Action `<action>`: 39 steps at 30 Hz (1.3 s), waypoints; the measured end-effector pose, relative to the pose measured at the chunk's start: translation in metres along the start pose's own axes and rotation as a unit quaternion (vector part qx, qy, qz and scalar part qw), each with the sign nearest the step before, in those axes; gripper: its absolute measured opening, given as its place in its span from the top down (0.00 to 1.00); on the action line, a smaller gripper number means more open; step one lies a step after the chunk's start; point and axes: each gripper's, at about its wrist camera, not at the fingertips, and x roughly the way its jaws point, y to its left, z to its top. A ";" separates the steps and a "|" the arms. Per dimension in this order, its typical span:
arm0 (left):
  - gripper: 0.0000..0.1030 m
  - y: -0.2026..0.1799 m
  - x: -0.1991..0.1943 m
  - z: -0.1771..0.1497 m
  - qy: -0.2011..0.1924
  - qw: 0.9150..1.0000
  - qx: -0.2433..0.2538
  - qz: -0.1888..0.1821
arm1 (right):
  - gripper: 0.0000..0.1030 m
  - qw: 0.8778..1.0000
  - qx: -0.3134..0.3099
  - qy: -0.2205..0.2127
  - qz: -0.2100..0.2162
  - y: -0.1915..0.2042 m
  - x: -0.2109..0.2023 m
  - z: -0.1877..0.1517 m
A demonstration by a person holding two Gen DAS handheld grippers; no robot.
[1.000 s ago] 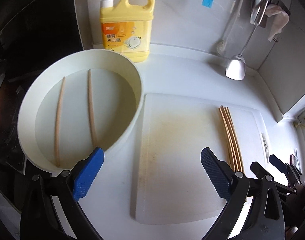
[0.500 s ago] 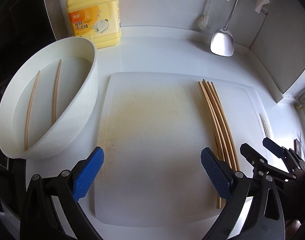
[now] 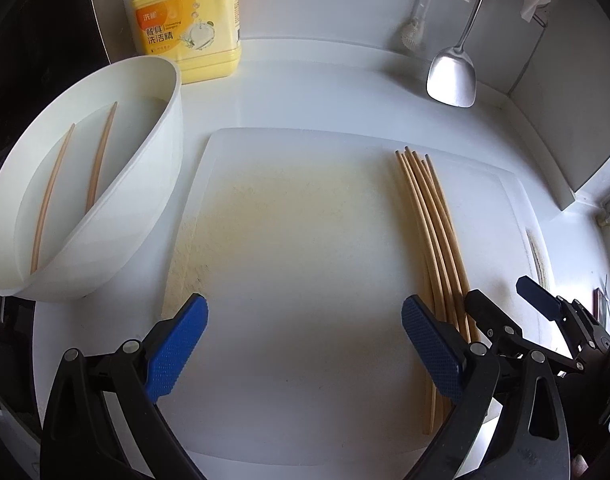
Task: Organize utensils
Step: 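Move the right gripper back over the chopstick bundle, then spread the chopsticks apart with the right gripper to separate one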
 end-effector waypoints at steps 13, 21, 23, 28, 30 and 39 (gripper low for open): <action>0.07 -0.024 0.012 0.002 0.000 1.000 0.017 -0.016 | 0.30 1.000 0.017 -0.004 -0.013 -0.031 0.003 0.001; 0.07 -0.043 0.020 0.002 0.000 0.999 0.031 -0.023 | 0.30 1.000 0.011 -0.016 -0.011 -0.042 0.000 -0.001; 0.07 -0.046 0.020 0.002 0.000 0.999 0.030 -0.026 | 0.30 1.000 0.012 -0.017 -0.011 -0.043 0.000 -0.002; 0.07 -0.057 0.027 0.003 0.003 0.999 0.039 -0.022 | 0.30 1.000 0.021 -0.016 -0.015 -0.050 -0.002 -0.004; 0.07 -0.060 0.031 0.001 0.006 0.999 0.046 -0.014 | 0.30 0.999 0.023 -0.016 -0.015 -0.051 -0.002 -0.004; 0.07 -0.039 0.032 -0.002 0.002 0.999 0.038 0.005 | 0.30 1.000 0.024 -0.019 -0.010 -0.049 -0.002 -0.004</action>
